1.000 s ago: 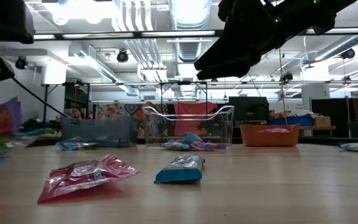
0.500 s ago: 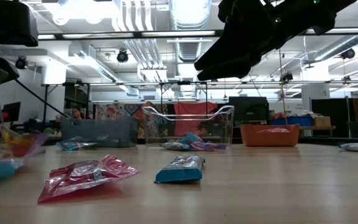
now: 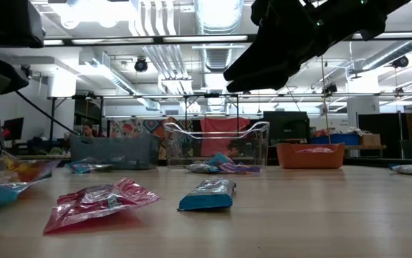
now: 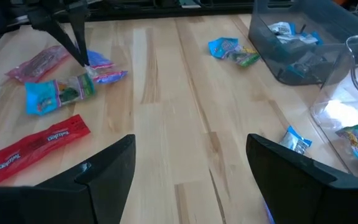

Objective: Sort candy
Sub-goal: Put the blue candy into the transparent bin

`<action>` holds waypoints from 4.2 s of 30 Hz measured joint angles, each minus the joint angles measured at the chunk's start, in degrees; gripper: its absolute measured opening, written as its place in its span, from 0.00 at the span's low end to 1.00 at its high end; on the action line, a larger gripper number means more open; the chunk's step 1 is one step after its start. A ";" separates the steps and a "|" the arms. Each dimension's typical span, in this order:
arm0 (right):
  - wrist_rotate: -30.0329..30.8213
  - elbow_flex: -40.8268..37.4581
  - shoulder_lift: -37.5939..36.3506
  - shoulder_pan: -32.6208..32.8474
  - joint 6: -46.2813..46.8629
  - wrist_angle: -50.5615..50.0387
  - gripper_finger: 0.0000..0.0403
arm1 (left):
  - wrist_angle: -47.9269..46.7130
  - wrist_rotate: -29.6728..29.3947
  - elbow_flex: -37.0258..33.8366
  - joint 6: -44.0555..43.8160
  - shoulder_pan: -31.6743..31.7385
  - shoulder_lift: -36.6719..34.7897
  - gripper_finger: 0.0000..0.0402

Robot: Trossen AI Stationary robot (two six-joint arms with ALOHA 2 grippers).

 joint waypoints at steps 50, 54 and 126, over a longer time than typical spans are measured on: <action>-10.47 42.91 48.43 -1.49 7.65 8.84 0.62 | 19.92 -7.91 -20.37 -3.45 -1.92 -5.32 0.00; -11.39 43.77 49.64 -1.43 1.74 9.05 0.62 | 19.90 -9.54 -20.66 -2.98 -1.90 -5.21 0.00; -15.43 37.64 34.40 -0.35 -27.19 -21.69 0.56 | 14.62 -30.17 -18.36 6.20 -1.57 -14.53 0.00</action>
